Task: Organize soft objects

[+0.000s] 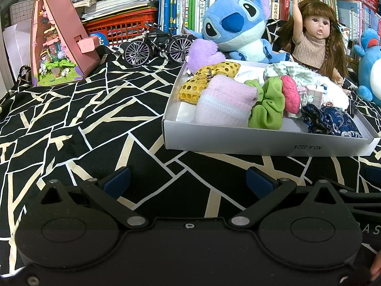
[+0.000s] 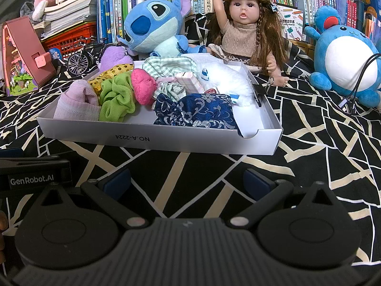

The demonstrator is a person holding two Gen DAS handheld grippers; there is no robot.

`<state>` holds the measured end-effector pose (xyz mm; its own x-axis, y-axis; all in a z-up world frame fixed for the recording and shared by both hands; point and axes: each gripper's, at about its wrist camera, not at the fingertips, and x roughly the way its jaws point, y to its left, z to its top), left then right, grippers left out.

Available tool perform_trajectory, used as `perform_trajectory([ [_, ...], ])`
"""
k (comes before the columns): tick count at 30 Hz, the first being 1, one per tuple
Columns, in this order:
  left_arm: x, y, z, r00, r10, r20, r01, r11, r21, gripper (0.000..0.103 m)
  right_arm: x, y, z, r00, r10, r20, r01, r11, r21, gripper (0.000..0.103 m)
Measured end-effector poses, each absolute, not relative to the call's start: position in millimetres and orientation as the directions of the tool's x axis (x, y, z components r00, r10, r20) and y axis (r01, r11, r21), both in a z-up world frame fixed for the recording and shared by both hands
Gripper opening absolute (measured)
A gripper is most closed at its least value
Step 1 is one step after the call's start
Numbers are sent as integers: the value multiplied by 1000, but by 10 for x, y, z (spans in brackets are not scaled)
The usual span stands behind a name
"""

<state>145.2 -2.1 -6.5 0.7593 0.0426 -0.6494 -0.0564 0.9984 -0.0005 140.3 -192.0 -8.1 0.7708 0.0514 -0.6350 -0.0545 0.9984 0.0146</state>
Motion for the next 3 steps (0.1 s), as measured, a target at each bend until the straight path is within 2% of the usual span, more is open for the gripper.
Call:
perform_trajectory([
  [3, 1452, -23, -64, 759, 43, -649, -57, 998, -1, 103, 1403, -1920, -81, 771, 51, -635, -54, 998, 15, 103],
])
